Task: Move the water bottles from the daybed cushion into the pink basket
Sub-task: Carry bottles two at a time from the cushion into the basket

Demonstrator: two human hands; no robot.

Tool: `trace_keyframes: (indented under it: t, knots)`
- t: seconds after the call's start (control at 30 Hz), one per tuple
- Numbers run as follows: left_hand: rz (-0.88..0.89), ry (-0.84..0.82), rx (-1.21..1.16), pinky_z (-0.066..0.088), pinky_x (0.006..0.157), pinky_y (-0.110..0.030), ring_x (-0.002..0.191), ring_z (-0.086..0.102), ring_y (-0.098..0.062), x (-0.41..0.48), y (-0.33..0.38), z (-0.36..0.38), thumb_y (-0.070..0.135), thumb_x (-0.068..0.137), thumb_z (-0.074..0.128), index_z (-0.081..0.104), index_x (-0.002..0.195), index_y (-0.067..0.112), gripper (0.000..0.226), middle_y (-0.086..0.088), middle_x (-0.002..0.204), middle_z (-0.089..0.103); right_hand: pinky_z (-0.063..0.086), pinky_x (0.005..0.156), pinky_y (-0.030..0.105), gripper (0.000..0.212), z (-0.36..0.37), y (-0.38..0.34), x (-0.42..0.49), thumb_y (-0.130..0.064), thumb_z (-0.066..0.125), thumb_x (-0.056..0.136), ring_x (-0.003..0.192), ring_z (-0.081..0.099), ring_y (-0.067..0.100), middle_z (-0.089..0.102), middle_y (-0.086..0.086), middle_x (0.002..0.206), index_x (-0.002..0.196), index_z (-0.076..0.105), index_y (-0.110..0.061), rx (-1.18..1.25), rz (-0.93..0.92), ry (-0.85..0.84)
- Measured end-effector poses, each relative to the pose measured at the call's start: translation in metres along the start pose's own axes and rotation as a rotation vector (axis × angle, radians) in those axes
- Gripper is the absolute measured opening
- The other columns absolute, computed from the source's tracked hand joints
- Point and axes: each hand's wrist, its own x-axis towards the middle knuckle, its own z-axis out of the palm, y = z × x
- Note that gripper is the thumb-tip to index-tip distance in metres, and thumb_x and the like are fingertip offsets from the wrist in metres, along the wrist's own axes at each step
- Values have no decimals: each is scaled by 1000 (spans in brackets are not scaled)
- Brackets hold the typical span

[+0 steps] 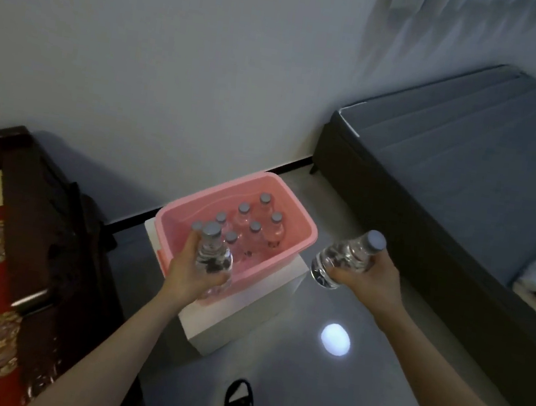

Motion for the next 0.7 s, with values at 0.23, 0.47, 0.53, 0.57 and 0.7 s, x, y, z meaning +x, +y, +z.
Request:
trace_keyframes:
  t: [0.23,0.47,0.53,0.57,0.7]
  knots:
    - [-106,46,-24,47,83,-27,90,63,-9,48,-8,3,20,63,87,43,124,33,77,11,101,64,50,77,24,54,45,-17,89,-8,85,61,87,64,5,67,-9,97,107,60,-24,-27,-69,-175]
    - [-224,147,-26,42,69,-10,85,59,-1,71,-13,16,13,60,88,50,116,27,69,20,95,60,47,60,12,43,92,-10,158,-12,86,58,70,62,-10,68,-13,82,94,65,-24,-173,-159,-426]
    - [-248,165,-16,41,66,-6,79,56,9,75,-16,23,14,61,87,48,109,35,65,26,90,58,45,61,9,46,104,-6,174,-18,89,54,72,63,-10,69,-15,80,91,64,-32,-241,-190,-507]
    - [-261,169,-7,41,66,-6,79,56,12,78,-19,26,15,61,87,49,109,37,65,26,89,60,46,62,9,48,109,-3,180,-19,89,52,74,64,-9,70,-15,82,91,64,-32,-260,-196,-548]
    - [-327,156,13,54,77,-22,91,64,1,88,-31,45,24,59,87,53,121,29,71,18,98,68,55,76,31,60,119,17,202,-35,85,48,85,67,7,70,-12,94,104,63,-33,-385,-243,-644]
